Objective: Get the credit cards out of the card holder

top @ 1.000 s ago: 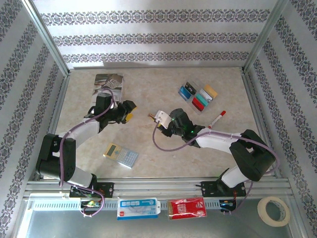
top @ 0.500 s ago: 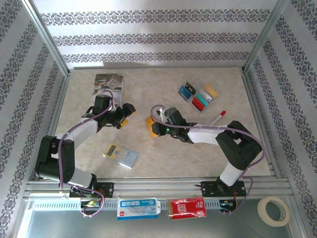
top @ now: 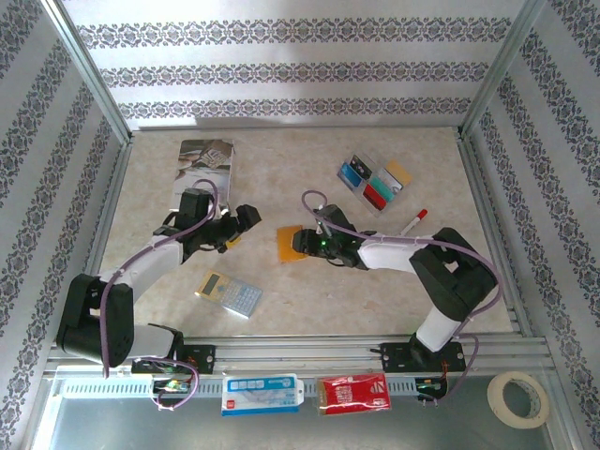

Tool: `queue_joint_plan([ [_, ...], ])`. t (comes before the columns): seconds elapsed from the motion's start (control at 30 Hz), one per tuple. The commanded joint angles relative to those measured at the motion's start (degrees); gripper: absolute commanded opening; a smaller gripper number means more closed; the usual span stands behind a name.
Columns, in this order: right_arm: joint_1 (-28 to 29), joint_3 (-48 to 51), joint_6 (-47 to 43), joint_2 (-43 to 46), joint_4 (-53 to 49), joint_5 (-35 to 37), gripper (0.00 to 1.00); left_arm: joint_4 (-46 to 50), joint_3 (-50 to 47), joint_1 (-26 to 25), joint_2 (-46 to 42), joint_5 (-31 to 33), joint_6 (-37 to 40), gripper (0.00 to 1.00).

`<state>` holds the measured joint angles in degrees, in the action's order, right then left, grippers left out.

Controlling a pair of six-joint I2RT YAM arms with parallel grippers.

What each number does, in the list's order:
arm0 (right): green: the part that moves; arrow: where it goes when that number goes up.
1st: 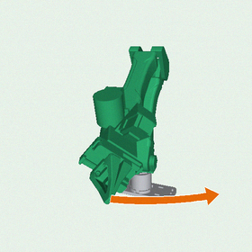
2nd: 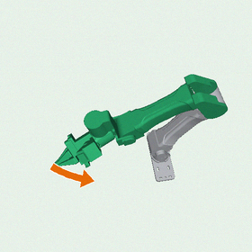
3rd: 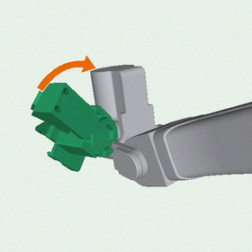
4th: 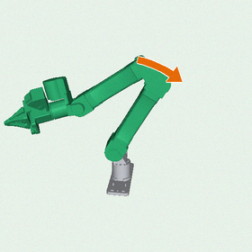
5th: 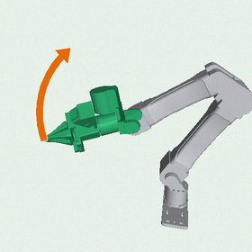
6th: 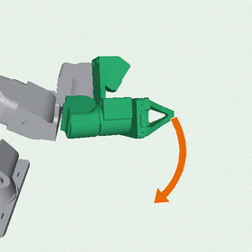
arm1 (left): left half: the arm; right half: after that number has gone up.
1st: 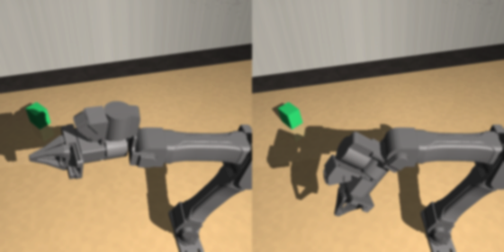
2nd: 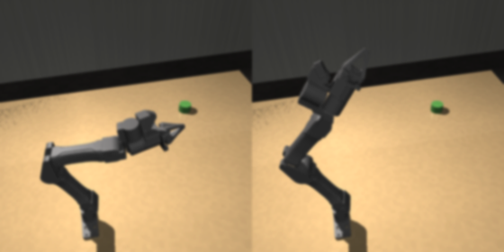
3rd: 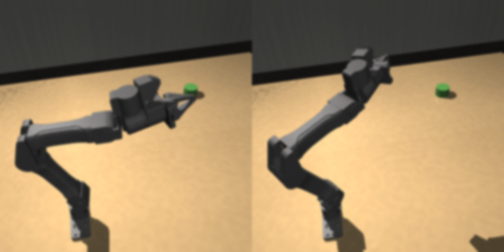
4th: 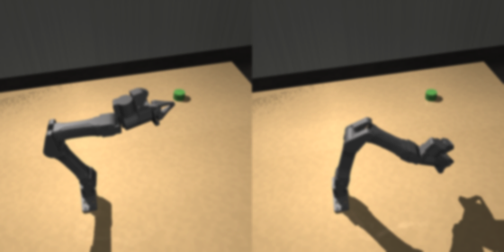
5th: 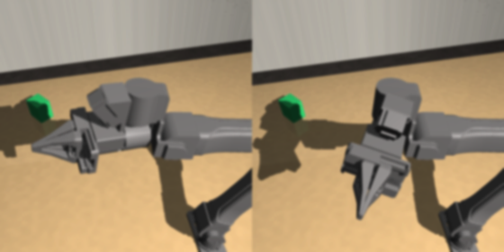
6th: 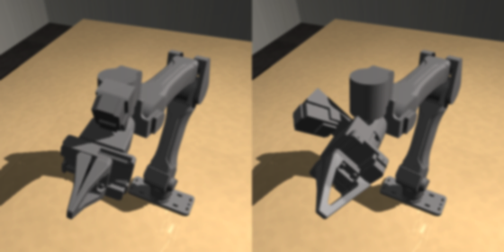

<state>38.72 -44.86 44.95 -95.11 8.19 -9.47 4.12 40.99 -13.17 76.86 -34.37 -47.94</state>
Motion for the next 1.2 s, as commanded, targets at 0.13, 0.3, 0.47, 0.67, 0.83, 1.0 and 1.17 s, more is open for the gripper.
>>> queue_joint_plan([
  [0.13,-1.0,-3.55,-5.81,11.14,-17.89,9.32,0.63,-7.91,-0.91,-5.46,1.62,4.14,-2.07,1.0],
  [0.3,-0.61,-7.63,-9.33,11.68,-25.78,7.35,0.62,-10.22,-0.34,-7.98,5.59,3.22,-2.79,1.0],
  [0.47,-0.25,-10.2,-6.33,7.66,-24.92,4.91,0.57,-6.76,0.94,-8.56,8.17,1.5,-0.35,0.92],
  [0.67,0.11,-16.18,-5.84,-1.03,-24.62,4.45,0.44,-5.42,2.22,-8.78,11.6,-2.42,2.08,0.75],
  [0.83,-0.06,-19.44,-6.76,-5.89,-25.43,4.47,0.38,-4.53,4.24,-9.41,14.7,-3.17,3.89,0.6],
  [1.0,-0.66,-20.95,-7.07,-9.71,-26.75,3.1,0.3,-3.25,6.2,-9.42,18.48,-4.27,4.97,0.49],
  [1.17,-0.69,-20.66,-7.51,-10.79,-27.81,2.19,0.28,-3.01,7.21,-9.74,20.5,-6.14,5.57,0.43],
])
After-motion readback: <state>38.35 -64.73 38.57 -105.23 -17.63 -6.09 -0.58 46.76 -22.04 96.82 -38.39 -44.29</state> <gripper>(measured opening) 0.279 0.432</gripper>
